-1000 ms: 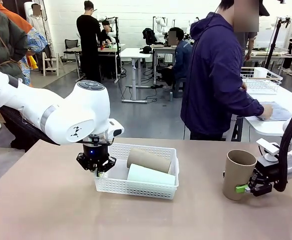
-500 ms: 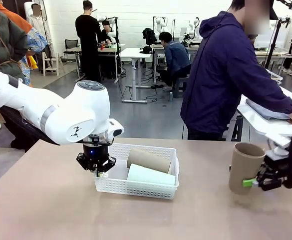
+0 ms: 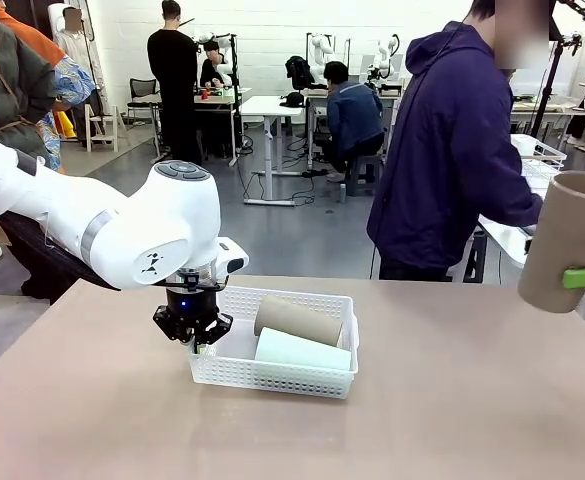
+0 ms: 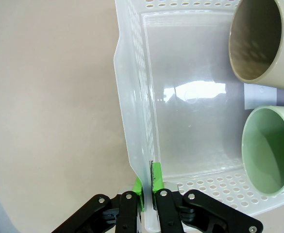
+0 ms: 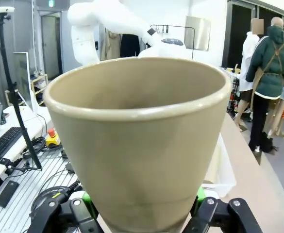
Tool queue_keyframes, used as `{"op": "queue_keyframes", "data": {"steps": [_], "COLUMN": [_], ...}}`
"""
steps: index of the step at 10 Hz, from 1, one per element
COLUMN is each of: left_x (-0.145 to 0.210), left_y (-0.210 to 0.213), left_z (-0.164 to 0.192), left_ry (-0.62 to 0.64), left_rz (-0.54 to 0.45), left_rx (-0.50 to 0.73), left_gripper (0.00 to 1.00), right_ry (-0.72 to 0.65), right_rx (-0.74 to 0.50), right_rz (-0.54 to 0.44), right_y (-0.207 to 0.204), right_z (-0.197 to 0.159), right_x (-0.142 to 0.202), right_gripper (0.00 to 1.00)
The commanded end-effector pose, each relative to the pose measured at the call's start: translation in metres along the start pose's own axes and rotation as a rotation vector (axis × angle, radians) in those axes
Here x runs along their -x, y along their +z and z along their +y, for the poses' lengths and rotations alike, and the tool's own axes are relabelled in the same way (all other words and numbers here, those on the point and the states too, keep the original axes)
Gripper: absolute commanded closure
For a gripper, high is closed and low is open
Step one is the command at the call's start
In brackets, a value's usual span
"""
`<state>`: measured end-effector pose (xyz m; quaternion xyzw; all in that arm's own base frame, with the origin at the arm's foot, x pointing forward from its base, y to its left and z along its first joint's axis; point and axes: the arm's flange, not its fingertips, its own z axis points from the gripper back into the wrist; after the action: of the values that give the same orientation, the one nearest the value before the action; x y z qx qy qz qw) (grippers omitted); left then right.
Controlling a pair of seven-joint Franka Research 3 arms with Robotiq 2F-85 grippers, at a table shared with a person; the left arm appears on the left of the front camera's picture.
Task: Clean and organize the cups into the basket.
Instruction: Pick up the Reusable plastic cup from the right side of the table and stack it inside the Organizing basket in the center of the table.
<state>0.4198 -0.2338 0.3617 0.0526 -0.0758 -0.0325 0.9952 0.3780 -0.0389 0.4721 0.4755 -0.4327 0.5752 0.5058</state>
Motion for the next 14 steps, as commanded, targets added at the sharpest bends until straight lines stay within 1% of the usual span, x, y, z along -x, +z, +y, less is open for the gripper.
{"op": "queue_keyframes", "data": {"steps": [1,2,6,7,9,10,11,12,14], "left_x": [0.001,0.001,0.001,0.001,0.001,0.001,0.001,0.001,0.001], "left_y": [-0.002,-0.002,-0.002,-0.002,-0.002,-0.002,-0.002,-0.002,-0.002], "left_z": [0.000,0.000,0.000,0.000,0.000,0.000,0.000,0.000,0.000], "left_ry": [-0.013,-0.013,-0.013,-0.013,-0.013,-0.013,-0.013,-0.013,-0.013], "left_rz": [-0.002,-0.002,-0.002,-0.002,-0.002,-0.002,-0.002,-0.002,-0.002], "left_rx": [-0.008,-0.008,-0.008,-0.008,-0.008,-0.008,-0.008,-0.008,-0.008], "left_gripper": [1.00,1.00,1.00,1.00,1.00,1.00,1.00,1.00,1.00], "right_ry": [-0.037,0.000,0.000,-0.007,-0.111,-0.145,-0.201,-0.248,-0.296], "right_rx": [0.023,0.000,0.000,0.006,0.051,0.017,0.014,0.059,0.039], "right_rz": [-0.016,0.000,0.000,0.003,0.227,0.344,0.421,0.480,0.580], "right_y": [-0.001,0.000,0.000,0.002,-0.061,-0.099,-0.128,-0.155,-0.212], "right_z": [-0.005,0.000,0.000,0.001,-0.034,-0.048,-0.060,-0.072,-0.089], "right_x": [0.016,0.000,0.000,-0.001,-0.061,-0.089,-0.105,-0.113,-0.110], "right_gripper": [1.00,1.00,1.00,0.19,0.19,0.19,0.19,0.19,0.19]}}
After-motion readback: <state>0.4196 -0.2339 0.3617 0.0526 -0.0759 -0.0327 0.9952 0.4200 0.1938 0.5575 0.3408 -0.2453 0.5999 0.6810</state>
